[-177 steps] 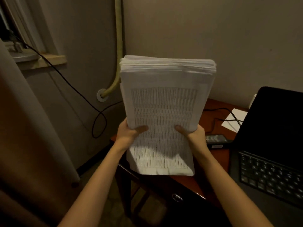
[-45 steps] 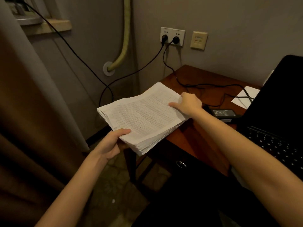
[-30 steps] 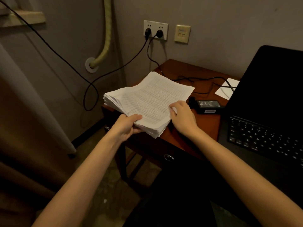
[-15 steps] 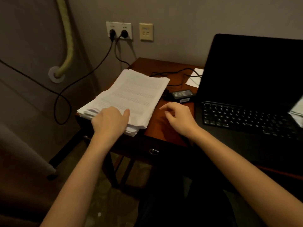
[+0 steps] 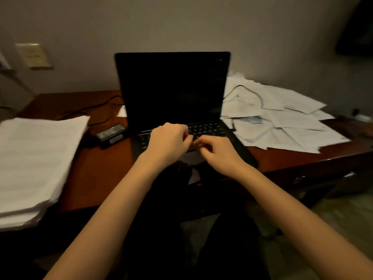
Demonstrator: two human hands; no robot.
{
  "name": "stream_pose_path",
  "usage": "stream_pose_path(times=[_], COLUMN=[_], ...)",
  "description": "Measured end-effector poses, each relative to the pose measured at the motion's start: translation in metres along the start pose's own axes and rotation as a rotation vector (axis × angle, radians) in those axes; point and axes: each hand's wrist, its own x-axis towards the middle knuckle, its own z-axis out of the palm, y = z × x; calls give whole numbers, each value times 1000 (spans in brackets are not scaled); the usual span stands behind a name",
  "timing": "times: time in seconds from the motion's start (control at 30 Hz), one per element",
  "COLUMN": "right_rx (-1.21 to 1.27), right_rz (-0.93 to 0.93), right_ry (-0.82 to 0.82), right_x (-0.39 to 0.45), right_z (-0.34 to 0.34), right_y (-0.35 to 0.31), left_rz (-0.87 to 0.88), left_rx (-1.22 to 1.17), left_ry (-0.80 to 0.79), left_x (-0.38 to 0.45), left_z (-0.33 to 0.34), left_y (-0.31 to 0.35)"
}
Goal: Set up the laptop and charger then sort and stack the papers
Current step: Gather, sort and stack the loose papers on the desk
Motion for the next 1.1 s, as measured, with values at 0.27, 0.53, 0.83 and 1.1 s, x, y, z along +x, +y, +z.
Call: stream_pose_path(times=[0.27, 0.53, 0.83, 1.1], right_rx=[-214, -426, -687, -700], right_rz=[258, 446, 349, 232], right_ry=[163, -5, -36, -29], right_x=[-31, -35, -36, -16], right_z=[-74, -102, -105, -116], right_y=[104, 176, 186, 189], left_rz=[180, 291, 299, 81], left_rx=[-117, -166, -130, -734], left_ry=[-78, -269, -263, 28], left_x=[68, 92, 96, 135], left_z=[88, 143, 152, 166], left_y=[77, 128, 133, 163])
